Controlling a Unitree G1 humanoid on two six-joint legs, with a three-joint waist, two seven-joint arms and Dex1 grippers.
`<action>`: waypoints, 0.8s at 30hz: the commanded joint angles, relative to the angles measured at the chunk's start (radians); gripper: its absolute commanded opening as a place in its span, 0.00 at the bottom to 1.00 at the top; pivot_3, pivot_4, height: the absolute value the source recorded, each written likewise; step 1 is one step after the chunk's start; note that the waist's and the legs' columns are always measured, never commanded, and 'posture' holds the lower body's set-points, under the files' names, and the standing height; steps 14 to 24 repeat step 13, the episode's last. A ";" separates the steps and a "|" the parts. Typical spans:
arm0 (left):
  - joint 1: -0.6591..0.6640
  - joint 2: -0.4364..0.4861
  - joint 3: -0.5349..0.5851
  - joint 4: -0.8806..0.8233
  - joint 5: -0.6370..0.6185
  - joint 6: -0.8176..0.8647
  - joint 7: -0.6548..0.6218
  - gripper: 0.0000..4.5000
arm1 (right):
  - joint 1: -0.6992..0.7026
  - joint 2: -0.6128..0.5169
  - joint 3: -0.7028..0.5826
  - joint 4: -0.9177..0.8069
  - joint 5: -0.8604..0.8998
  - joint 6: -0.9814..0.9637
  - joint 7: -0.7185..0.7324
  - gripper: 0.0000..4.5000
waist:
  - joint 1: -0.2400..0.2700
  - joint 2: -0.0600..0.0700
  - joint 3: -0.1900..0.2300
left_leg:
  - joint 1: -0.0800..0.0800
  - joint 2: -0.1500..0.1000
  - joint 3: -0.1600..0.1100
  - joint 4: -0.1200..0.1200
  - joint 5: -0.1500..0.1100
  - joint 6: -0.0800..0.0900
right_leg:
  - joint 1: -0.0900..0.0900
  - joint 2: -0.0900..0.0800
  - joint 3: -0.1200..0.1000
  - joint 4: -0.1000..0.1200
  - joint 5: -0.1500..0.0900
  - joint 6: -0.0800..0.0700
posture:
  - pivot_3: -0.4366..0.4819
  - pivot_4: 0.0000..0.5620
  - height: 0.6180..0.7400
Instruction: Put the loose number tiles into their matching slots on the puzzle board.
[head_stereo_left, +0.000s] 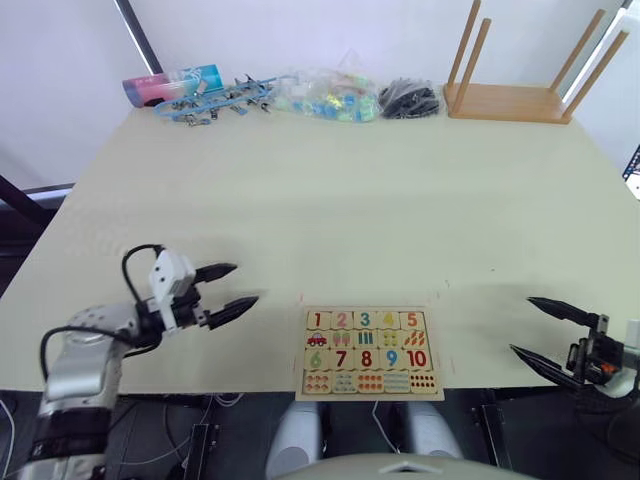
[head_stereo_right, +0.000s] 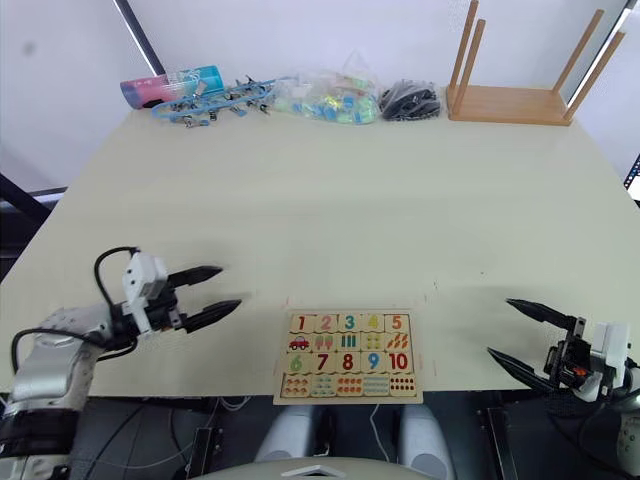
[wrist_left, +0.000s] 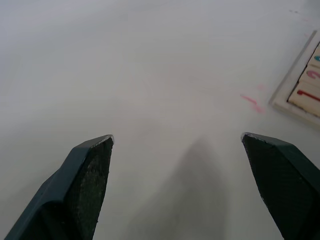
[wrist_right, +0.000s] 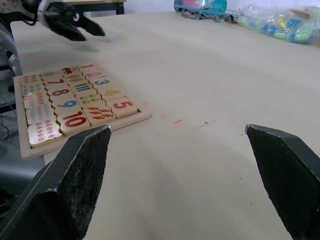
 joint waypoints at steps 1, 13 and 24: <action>0.043 0.025 0.056 -0.043 -0.014 -0.047 0.008 0.99 | 0.014 -0.018 -0.041 -0.017 0.013 -0.012 -0.002 1.00 | 0.000 0.000 0.000 | 0.000 0.000 0.000 0.000 0.000 0.000 | 0.000 0.000 0.000 0.000 0.000 -0.001 | 0.48 0.27 0.98; 0.130 0.024 0.088 -0.048 0.009 -0.109 0.080 0.99 | 0.010 -0.053 -0.061 0.010 0.018 -0.002 0.018 1.00 | 0.000 0.000 0.000 | 0.000 0.000 0.000 0.000 0.000 0.000 | 0.000 -0.001 0.000 0.000 -0.002 -0.004 | 0.48 0.27 0.98; 0.130 0.024 0.088 -0.048 0.009 -0.109 0.080 0.99 | 0.010 -0.053 -0.061 0.010 0.018 -0.002 0.018 1.00 | 0.000 0.000 0.000 | 0.000 0.000 0.000 0.000 0.000 0.000 | 0.000 -0.001 0.000 0.000 -0.002 -0.004 | 0.48 0.27 0.98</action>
